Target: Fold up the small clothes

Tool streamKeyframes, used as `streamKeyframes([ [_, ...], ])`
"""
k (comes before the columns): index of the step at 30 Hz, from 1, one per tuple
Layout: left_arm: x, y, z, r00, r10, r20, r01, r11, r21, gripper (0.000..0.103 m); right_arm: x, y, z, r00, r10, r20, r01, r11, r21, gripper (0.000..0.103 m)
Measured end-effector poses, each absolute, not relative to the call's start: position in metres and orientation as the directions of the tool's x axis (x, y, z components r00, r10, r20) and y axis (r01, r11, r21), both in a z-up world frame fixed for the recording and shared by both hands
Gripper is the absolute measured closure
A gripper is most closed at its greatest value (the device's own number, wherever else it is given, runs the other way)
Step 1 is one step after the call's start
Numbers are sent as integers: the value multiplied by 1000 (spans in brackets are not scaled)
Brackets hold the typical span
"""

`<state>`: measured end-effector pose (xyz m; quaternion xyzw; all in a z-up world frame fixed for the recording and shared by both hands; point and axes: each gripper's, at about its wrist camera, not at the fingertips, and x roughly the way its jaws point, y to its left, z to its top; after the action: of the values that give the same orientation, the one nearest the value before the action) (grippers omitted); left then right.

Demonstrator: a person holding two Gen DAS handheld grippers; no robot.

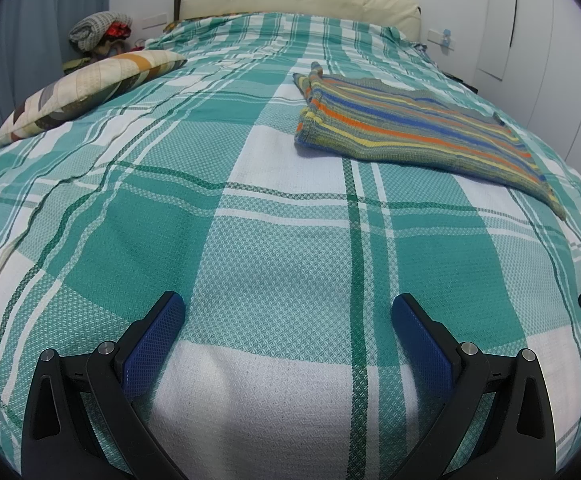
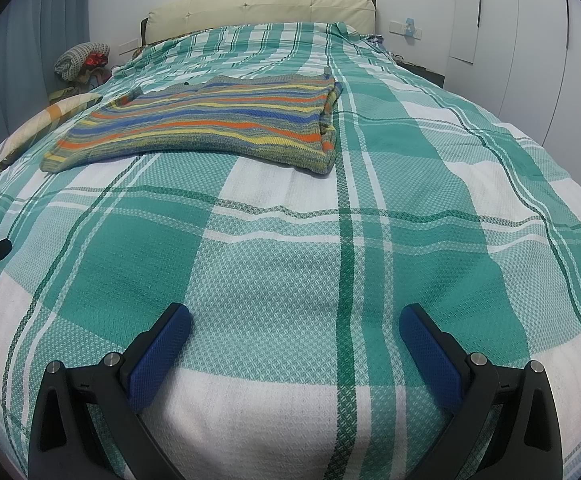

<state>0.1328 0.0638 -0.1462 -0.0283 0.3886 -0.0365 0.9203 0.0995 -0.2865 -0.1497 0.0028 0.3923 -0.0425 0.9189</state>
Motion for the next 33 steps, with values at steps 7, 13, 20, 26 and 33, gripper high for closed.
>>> streamKeyframes([
  [7, 132, 64, -146, 698, -87, -710, 45, 996, -79, 0, 99, -287, -149, 691, -79, -719, 82, 996, -31, 0],
  [13, 132, 64, -146, 698, -87, -711, 45, 996, -78, 0, 100, -288, -146, 678, -72, -731, 84, 996, -20, 0],
  [20, 133, 64, -146, 697, -84, -713, 44, 996, -74, 0, 120, -315, -121, 588, 119, -800, 29, 985, 168, 1],
  [26, 137, 61, -146, 679, -71, -730, 48, 997, -53, 0, 222, -387, -59, 638, 282, -716, 15, 926, 378, 2],
  [33, 134, -14, -79, 610, -295, -735, 354, 932, -80, 2, 357, -450, -90, 514, 440, -736, 117, 814, 569, 31],
])
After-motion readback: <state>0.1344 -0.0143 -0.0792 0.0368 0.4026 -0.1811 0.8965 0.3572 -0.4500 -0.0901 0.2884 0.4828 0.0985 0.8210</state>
